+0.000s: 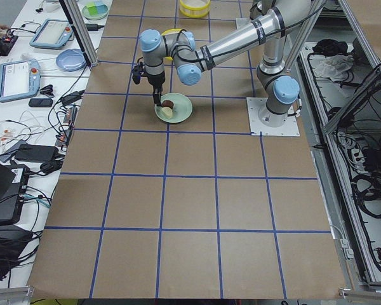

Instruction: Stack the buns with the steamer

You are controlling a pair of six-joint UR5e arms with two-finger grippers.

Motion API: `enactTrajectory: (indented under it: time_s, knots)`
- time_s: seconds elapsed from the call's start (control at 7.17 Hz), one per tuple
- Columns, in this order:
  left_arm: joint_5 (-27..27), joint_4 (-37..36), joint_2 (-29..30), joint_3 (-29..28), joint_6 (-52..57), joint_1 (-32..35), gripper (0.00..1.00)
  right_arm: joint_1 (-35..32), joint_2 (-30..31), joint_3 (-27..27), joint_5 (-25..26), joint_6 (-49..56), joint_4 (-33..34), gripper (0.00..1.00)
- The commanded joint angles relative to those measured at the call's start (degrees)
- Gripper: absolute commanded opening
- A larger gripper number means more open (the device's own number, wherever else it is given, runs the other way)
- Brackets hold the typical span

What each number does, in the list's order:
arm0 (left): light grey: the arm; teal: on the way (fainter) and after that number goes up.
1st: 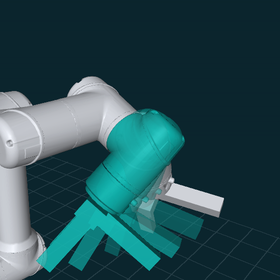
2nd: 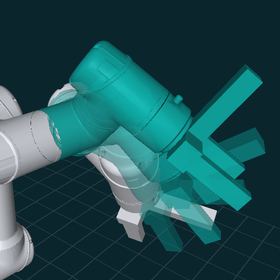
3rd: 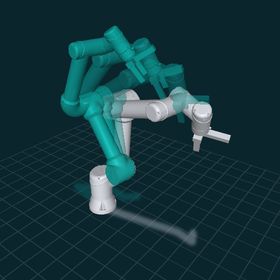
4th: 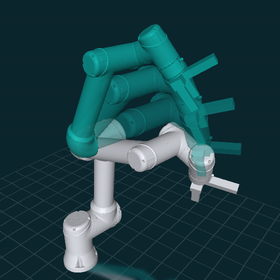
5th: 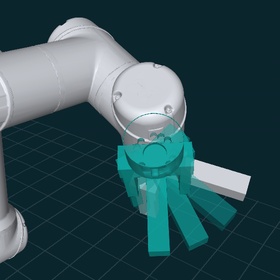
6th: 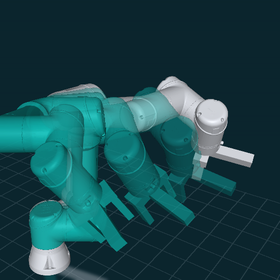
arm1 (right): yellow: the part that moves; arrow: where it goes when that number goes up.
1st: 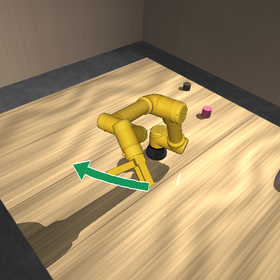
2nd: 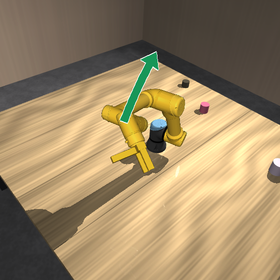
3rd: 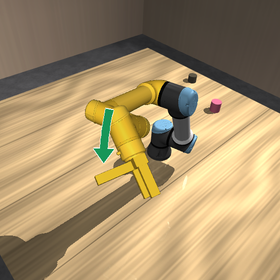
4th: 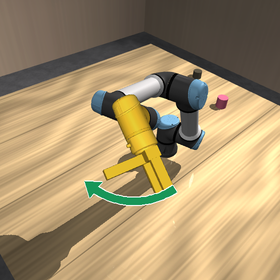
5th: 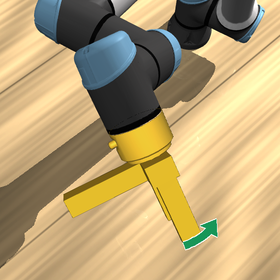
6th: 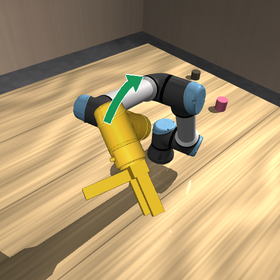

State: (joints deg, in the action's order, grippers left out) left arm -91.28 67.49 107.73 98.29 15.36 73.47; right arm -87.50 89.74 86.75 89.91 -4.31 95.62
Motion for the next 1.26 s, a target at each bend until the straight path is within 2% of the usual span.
enactTrajectory:
  time_s: [0.0,0.98,1.12]
  knots:
    - [0.1,-2.2,2.9,2.1,0.0,-0.2,0.99,0.0,0.0,0.0,0.0,0.0,0.0,1.00]
    - [2.6,-3.4,5.5,3.9,-4.5,0.0,0.95,0.1,-0.1,1.2,-0.3,0.0,0.2,1.00]
    - [2.6,-3.4,5.6,4.0,-4.5,0.0,0.79,0.7,-0.5,1.6,0.1,0.9,0.3,1.00]
